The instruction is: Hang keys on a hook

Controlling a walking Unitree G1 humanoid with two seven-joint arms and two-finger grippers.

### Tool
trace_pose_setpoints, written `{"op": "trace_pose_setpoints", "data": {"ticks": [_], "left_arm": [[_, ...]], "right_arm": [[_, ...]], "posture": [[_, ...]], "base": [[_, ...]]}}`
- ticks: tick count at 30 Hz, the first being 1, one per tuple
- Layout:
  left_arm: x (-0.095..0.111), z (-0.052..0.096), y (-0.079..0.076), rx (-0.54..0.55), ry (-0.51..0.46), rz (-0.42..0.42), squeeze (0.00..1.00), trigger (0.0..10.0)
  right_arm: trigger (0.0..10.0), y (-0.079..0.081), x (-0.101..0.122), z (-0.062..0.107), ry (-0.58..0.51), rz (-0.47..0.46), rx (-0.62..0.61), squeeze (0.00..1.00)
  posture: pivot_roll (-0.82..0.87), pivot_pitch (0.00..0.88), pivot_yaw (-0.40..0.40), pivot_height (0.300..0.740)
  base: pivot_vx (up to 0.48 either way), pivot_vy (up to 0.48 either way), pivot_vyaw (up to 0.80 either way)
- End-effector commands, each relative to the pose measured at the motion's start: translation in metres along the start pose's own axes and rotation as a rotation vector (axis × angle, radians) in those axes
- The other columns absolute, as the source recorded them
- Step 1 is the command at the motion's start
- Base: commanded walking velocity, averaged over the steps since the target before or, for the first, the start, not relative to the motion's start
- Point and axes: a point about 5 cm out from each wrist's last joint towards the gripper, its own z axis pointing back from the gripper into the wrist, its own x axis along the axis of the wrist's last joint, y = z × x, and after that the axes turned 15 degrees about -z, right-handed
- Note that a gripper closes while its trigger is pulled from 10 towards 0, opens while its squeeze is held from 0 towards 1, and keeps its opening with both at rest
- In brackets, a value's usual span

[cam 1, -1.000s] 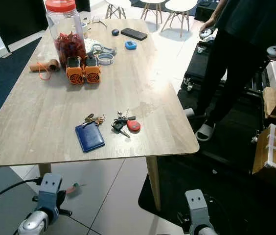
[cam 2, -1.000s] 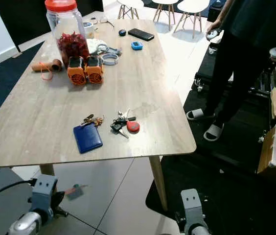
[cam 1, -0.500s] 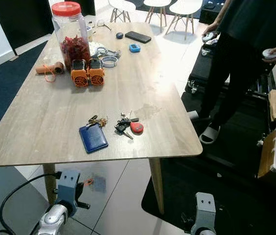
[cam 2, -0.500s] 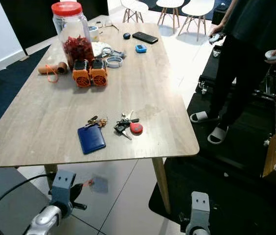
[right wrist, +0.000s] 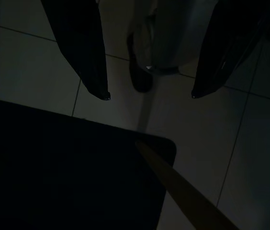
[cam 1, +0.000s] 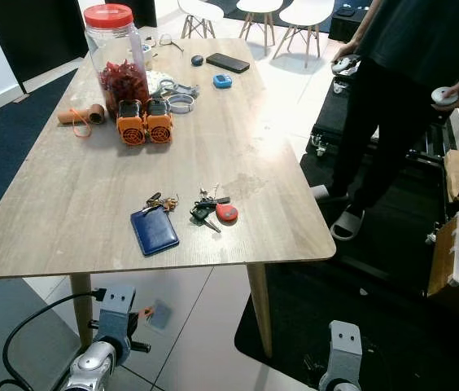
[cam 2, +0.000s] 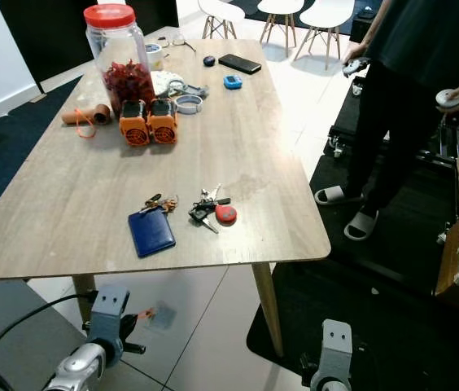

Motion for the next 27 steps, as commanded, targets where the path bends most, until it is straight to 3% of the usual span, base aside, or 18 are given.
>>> {"op": "trace_pose_setpoints", "data": {"ticks": [1, 14, 27], "left_arm": [[0.004, -0.0024, -0.0029, 0.013, -0.016, 0.035, 0.0, 10.0], [0.0064, -0.0044, -0.0075, 0.006, -0.02, 0.035, 0.0, 10.0], [0.0109, -0.0067, -0.0105, -0.003, -0.034, 0.041, 0.0, 10.0]], "right_arm": [[10.0, -0.001, -0.0028, 0.0004, 0.014, -0.023, -0.015, 0.0], [10.0, -0.0014, -0.0047, 0.0008, 0.028, -0.012, -0.014, 0.0], [10.0, 0.0003, -0.0037, 0.0, 0.037, 0.022, 0.001, 0.0]], "posture": [[0.04, 0.0, -0.007, 0.74], [0.03, 0.0, -0.007, 0.74], [0.04, 0.0, -0.019, 0.74]], "base": [[0.0, 0.0, 0.0], [0.0, 0.0, 0.0], [-0.345, 0.0, 0.0]]}}
